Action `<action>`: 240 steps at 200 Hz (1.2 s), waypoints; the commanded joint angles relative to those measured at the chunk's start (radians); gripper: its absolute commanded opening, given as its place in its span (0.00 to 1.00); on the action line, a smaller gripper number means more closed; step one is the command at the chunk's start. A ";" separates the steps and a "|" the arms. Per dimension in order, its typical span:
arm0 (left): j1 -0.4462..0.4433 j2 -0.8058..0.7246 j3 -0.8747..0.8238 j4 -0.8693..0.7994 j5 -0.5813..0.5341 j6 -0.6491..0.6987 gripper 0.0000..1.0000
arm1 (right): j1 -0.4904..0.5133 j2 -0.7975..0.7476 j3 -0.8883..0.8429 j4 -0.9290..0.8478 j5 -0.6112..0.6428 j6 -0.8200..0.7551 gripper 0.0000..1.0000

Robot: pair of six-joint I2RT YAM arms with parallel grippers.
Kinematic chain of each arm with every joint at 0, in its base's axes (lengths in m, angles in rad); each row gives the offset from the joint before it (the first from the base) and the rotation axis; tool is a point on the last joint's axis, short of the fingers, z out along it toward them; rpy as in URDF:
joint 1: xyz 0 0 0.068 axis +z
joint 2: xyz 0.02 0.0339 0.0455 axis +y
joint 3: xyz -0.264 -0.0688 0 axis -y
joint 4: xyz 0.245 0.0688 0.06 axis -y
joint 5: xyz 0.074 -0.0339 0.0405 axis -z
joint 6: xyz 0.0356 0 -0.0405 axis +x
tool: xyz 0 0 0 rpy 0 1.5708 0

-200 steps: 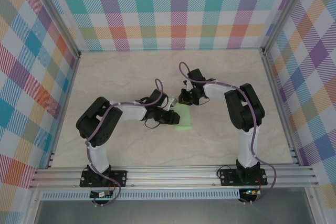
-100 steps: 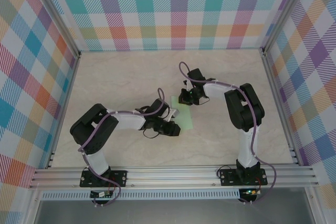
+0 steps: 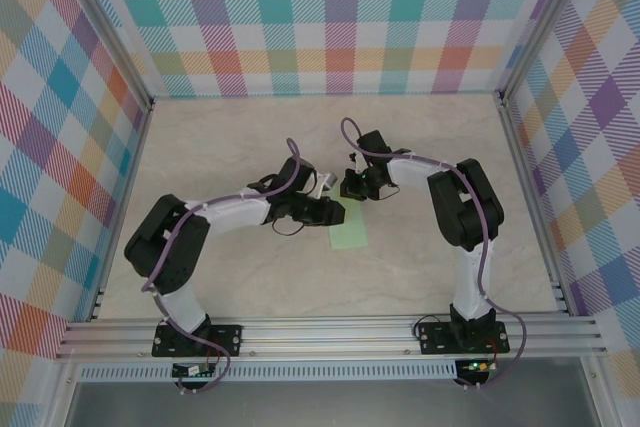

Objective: Fold a paper plane with a square sheet of paper (fold left side to right side)
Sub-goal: First fold the square sheet of paper in half at the center of the table, then hold the square sheet of paper at the center of the table.

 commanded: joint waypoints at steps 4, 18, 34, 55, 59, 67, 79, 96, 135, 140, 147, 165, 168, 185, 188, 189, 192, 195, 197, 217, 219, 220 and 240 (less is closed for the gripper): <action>0.002 0.108 0.052 0.016 0.010 -0.022 0.30 | -0.006 0.007 -0.006 -0.014 0.030 -0.012 0.08; 0.002 0.146 0.072 0.020 -0.001 -0.025 0.30 | -0.007 0.002 -0.005 -0.011 0.023 -0.013 0.08; 0.002 0.175 0.080 0.028 -0.015 -0.032 0.29 | -0.007 -0.006 -0.004 0.000 0.006 -0.012 0.09; 0.002 0.191 0.075 0.020 -0.041 -0.033 0.29 | -0.006 -0.034 0.002 0.017 -0.005 -0.008 0.10; 0.002 0.193 0.074 0.016 -0.044 -0.033 0.29 | -0.006 -0.044 0.003 0.020 -0.006 -0.008 0.10; 0.002 0.198 0.068 0.014 -0.047 -0.033 0.29 | -0.008 -0.064 0.006 0.023 -0.003 -0.009 0.11; 0.002 0.203 0.058 0.015 -0.050 -0.036 0.29 | -0.011 -0.102 0.014 0.018 0.011 -0.016 0.15; 0.002 0.206 0.039 0.024 -0.054 -0.046 0.29 | -0.013 -0.173 0.014 -0.002 0.048 -0.033 0.25; 0.000 0.219 0.012 0.055 -0.055 -0.071 0.29 | -0.015 -0.371 -0.095 -0.067 0.130 -0.066 0.33; 0.000 0.221 0.011 0.058 -0.054 -0.072 0.29 | -0.013 -0.396 -0.122 -0.071 0.127 -0.060 0.33; -0.001 0.225 0.012 0.060 -0.052 -0.073 0.29 | -0.013 -0.434 -0.164 -0.068 0.114 -0.049 0.31; -0.001 0.229 0.017 0.064 -0.053 -0.076 0.29 | -0.012 -0.521 -0.292 -0.031 0.060 -0.005 0.25; -0.001 0.230 0.017 0.064 -0.054 -0.077 0.29 | -0.009 -0.533 -0.313 -0.020 0.046 0.006 0.23; -0.001 0.230 0.019 0.068 -0.055 -0.081 0.29 | 0.002 -0.580 -0.422 0.057 -0.027 0.070 0.16; -0.001 0.232 0.020 0.068 -0.055 -0.082 0.29 | 0.006 -0.584 -0.437 0.068 -0.037 0.081 0.15; -0.001 0.232 0.020 0.067 -0.055 -0.082 0.29 | 0.006 -0.585 -0.441 0.071 -0.039 0.084 0.14; -0.001 0.232 0.021 0.069 -0.056 -0.082 0.29 | 0.011 -0.587 -0.451 0.081 -0.044 0.092 0.13; -0.001 0.232 0.021 0.068 -0.055 -0.082 0.29 | 0.016 -0.588 -0.464 0.086 -0.046 0.099 0.12; -0.001 0.232 0.021 0.067 -0.056 -0.082 0.29 | 0.018 -0.588 -0.471 0.090 -0.045 0.103 0.12; -0.001 0.231 0.024 0.071 -0.058 -0.088 0.29 | 0.049 -0.568 -0.511 0.109 -0.012 0.129 0.11; -0.001 0.232 0.025 0.071 -0.058 -0.088 0.29 | 0.050 -0.563 -0.513 0.111 -0.010 0.130 0.11; -0.001 0.232 0.025 0.071 -0.058 -0.088 0.29 | 0.051 -0.561 -0.514 0.113 -0.009 0.131 0.11; -0.002 0.228 0.028 0.072 -0.058 -0.093 0.29 | 0.055 -0.508 -0.520 0.131 0.000 0.141 0.10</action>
